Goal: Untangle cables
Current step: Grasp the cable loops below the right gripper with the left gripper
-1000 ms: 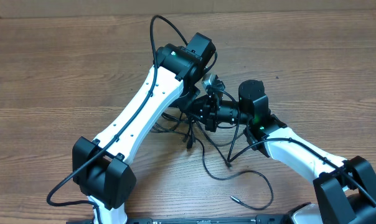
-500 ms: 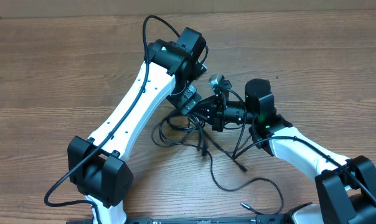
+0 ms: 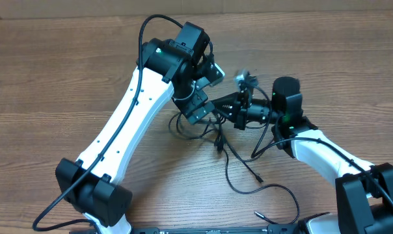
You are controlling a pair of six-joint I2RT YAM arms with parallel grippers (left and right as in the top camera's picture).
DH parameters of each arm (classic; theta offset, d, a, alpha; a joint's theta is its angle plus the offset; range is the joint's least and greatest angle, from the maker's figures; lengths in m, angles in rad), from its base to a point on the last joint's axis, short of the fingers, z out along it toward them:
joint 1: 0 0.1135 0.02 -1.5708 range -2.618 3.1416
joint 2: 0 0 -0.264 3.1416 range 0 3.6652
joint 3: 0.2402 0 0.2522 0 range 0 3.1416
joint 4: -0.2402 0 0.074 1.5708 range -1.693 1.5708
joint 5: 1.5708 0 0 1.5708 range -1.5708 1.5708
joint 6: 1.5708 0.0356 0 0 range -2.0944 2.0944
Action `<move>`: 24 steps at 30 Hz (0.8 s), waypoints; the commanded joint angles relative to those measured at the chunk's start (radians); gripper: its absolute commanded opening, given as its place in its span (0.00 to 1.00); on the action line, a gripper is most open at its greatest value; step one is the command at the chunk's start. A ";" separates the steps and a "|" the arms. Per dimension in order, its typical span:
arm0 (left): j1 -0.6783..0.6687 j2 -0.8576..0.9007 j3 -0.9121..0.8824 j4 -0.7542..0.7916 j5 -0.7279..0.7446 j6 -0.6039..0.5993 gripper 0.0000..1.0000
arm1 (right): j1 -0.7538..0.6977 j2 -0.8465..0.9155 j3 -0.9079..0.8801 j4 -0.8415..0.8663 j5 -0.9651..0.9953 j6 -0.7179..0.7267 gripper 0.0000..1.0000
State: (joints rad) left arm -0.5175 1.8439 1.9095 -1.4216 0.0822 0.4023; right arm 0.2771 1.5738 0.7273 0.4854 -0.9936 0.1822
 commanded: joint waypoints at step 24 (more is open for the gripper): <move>0.053 -0.037 0.010 0.011 0.335 0.182 0.69 | -0.092 -0.008 0.020 0.201 -0.243 0.172 0.04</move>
State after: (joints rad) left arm -0.4641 1.8359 1.9102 -1.3998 0.3931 0.5766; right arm 0.1879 1.5738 0.7273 0.6628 -1.2251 0.3225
